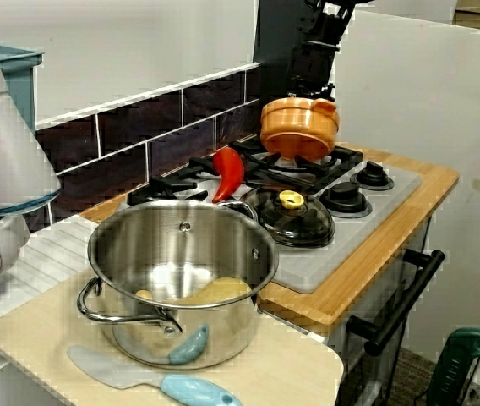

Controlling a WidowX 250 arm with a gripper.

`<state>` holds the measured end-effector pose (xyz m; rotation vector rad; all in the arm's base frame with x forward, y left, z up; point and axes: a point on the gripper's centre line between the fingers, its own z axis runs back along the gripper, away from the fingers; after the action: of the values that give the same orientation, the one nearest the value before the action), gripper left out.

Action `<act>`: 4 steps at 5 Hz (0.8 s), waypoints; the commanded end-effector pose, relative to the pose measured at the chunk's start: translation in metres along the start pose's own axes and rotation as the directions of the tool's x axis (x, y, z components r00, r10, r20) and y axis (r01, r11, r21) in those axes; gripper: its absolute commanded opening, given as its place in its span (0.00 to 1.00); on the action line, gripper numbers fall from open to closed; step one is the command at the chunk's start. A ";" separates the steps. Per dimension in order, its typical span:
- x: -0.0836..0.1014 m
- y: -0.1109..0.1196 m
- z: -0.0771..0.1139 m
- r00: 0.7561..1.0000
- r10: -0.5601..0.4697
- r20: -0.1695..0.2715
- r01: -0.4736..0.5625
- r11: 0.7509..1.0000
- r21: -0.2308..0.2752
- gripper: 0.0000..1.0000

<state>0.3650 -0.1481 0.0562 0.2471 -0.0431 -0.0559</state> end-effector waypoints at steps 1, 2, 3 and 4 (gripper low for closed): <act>0.010 0.010 0.018 0.999 0.018 0.045 -0.017 1.000 -0.025 1.00; 0.009 0.017 0.027 0.998 0.016 0.058 -0.013 0.999 -0.050 1.00; 0.006 0.027 0.039 0.998 0.005 0.063 0.001 0.995 -0.099 1.00; 0.006 0.032 0.041 0.999 0.000 0.052 0.006 0.992 -0.124 1.00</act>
<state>0.3620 -0.1313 0.0736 0.1411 -0.0100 -0.0696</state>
